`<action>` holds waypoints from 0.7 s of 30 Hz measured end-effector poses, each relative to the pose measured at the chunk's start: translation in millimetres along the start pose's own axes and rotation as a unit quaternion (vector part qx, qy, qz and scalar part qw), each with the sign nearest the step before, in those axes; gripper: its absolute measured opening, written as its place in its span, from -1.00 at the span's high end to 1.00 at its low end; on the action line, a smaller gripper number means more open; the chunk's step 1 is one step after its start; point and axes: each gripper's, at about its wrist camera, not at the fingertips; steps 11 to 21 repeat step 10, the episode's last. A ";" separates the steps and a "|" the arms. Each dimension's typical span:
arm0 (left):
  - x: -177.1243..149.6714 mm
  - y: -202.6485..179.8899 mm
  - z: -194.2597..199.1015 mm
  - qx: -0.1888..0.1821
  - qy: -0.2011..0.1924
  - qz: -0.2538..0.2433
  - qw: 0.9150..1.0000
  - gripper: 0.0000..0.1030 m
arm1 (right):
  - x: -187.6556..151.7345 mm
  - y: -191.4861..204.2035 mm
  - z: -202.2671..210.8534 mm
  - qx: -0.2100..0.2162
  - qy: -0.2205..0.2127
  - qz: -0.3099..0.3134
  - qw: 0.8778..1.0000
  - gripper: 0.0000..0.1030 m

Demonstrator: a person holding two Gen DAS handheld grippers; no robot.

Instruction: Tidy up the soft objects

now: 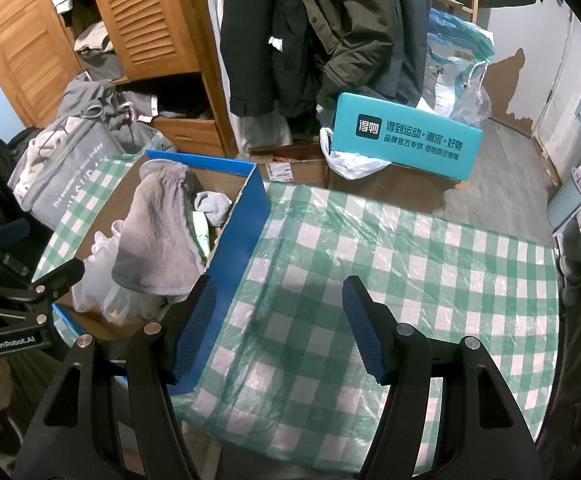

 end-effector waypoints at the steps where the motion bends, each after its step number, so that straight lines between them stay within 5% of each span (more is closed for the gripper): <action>1: 0.0 0.0 0.0 0.000 0.000 -0.001 1.000 -0.99 | 0.4 0.1 -0.4 0.000 0.000 0.000 1.000 -0.25; 21: -1.2 1.4 1.3 -0.001 -0.002 -0.004 1.000 -0.99 | 0.3 -0.3 0.1 0.000 0.001 0.000 1.000 -0.25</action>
Point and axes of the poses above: each gripper's, at about its wrist camera, not at the fingertips, and z roughly against the way its jaws point, y to its left, x to its top, and after that the axes turned 13 degrees about -y, right-handed
